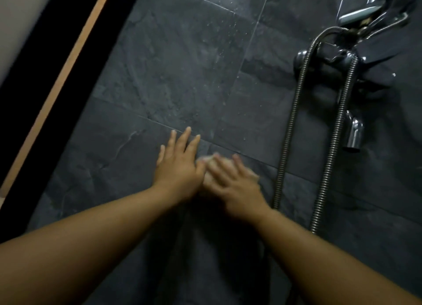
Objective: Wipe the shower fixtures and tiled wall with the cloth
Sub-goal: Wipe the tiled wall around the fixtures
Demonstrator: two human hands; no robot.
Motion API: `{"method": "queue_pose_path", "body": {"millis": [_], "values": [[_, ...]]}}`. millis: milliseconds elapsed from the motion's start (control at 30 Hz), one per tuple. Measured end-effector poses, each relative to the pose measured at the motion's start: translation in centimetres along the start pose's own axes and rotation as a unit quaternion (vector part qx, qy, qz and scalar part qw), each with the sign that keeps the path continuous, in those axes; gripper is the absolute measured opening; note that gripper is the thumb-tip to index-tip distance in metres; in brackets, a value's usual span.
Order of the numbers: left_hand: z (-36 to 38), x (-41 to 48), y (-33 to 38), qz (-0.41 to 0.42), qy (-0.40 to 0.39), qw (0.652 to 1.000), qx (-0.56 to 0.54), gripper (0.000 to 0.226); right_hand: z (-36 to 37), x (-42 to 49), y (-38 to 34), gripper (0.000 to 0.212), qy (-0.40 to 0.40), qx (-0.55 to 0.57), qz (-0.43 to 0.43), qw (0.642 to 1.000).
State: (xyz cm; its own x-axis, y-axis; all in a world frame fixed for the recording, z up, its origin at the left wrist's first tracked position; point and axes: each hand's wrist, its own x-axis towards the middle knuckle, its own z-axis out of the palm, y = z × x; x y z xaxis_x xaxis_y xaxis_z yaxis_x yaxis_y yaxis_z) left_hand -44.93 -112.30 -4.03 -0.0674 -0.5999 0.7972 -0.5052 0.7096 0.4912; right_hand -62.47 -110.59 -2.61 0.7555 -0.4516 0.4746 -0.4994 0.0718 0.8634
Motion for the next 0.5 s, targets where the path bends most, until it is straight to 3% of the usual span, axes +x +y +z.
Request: {"method": "queue_pose_path", "body": {"millis": [100, 167, 267, 367, 433, 500], "values": [[0.2, 1.3, 1.2, -0.016, 0.005, 1.000, -0.026, 0.058, -0.6, 1.2, 0.3, 0.062, 0.010, 0.069, 0.185, 0.980], [0.7, 1.5, 1.3, -0.025, 0.000, 1.000, -0.019, 0.058, -0.3, 0.9, -2.0, 0.066, 0.022, 0.098, 0.224, 0.969], [0.9, 1.4, 0.7, -0.011, -0.012, 1.000, -0.006, 0.057, 0.7, -1.2, -2.9, 0.053, 0.008, 0.061, 0.069, 0.996], [0.7, 1.6, 0.2, -0.008, -0.047, 0.999, -0.006, 0.058, 0.7, -2.2, 1.0, 0.044, 0.000, 0.031, -0.119, 0.992], [0.5, 2.1, 0.2, -0.006, -0.060, 0.998, 0.013, 0.059, -0.1, -0.7, 4.6, 0.049, 0.000, 0.004, -0.107, 0.994], [0.5, 2.1, 0.1, -0.008, -0.071, 0.997, 0.015, 0.061, -1.1, 1.3, 7.5, 0.051, 0.006, 0.030, 0.029, 0.999]]}}
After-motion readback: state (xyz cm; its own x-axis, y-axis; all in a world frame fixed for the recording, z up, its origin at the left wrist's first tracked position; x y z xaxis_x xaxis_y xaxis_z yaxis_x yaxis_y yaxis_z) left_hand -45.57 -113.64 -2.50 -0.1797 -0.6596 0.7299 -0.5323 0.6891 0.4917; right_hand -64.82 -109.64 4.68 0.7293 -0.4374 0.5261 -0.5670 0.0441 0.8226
